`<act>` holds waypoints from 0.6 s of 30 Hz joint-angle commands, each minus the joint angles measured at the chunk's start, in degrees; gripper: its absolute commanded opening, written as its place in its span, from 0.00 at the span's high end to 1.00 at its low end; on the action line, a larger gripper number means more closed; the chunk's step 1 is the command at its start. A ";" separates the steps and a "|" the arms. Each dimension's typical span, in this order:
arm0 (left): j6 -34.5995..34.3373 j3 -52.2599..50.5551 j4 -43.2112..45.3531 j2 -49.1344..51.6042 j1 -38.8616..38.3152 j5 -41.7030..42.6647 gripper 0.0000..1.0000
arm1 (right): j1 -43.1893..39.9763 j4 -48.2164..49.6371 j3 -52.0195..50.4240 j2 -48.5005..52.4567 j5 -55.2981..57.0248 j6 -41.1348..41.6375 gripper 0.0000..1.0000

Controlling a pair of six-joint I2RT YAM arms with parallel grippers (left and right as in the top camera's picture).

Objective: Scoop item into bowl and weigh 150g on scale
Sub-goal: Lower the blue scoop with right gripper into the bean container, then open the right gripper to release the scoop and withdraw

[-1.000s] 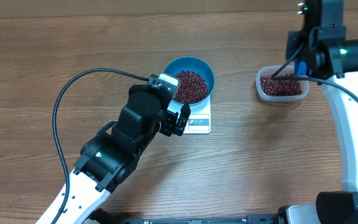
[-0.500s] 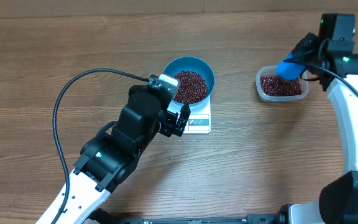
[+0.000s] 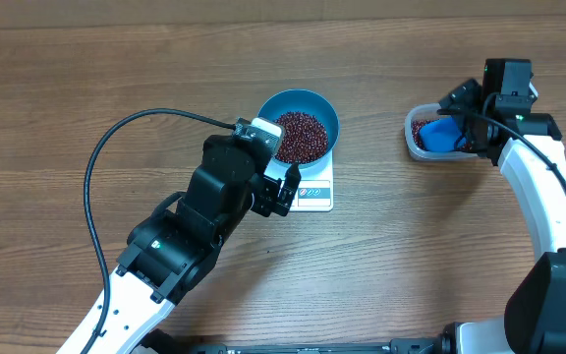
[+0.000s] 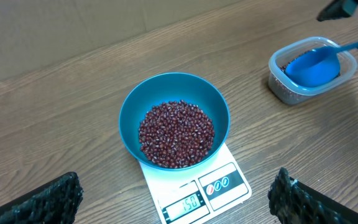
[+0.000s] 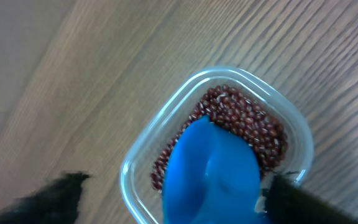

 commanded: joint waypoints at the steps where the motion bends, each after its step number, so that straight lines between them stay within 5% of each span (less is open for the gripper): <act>1: 1.11 -0.07 -0.11 -0.15 0.26 -0.11 0.01 | -0.11 -0.94 -0.46 0.26 0.09 0.31 0.00; 18: 1.11 -0.07 -0.11 -0.15 0.26 -0.11 0.00 | -0.11 -15.32 3.65 -5.49 8.00 -5.66 0.00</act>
